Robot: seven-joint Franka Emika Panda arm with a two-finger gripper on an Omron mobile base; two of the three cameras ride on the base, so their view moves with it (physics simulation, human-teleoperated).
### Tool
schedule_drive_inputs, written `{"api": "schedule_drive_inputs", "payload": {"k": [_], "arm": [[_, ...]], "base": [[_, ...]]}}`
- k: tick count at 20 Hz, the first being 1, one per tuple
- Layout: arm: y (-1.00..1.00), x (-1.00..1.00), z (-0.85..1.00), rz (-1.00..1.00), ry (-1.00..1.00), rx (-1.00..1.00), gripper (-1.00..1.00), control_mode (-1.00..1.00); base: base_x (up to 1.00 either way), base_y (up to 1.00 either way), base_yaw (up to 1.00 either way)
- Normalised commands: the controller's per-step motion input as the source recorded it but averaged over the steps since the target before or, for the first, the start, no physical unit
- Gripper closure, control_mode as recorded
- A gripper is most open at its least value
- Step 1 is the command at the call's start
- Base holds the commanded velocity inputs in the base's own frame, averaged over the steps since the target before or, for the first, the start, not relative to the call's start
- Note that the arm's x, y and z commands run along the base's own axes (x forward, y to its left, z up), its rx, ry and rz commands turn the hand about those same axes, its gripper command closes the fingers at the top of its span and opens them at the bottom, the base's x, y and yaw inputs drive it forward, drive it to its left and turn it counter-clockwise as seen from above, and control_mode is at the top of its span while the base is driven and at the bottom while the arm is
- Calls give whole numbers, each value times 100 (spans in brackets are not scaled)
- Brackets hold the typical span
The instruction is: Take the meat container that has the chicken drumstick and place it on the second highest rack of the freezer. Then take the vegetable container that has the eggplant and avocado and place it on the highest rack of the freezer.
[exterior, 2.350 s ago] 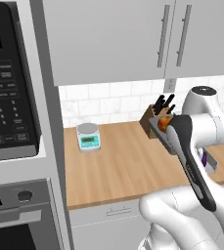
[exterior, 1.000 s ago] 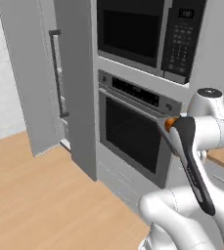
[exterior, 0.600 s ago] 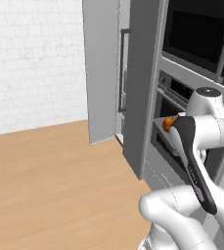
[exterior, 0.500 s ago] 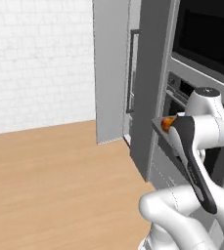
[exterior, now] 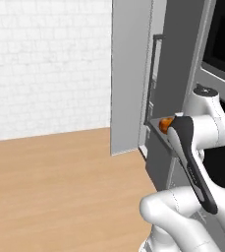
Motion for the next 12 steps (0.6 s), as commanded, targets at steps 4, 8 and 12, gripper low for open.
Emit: {"api": "schedule_drive_inputs", "payload": {"k": [4,8,12], "arm": [[0,0,0,0,0,0,100,100],[0,0,0,0,0,0,100,100],[0,0,0,0,0,0,100,100]], "base": [[89,0,0],[82,0,0],[71,0,-6]]}}
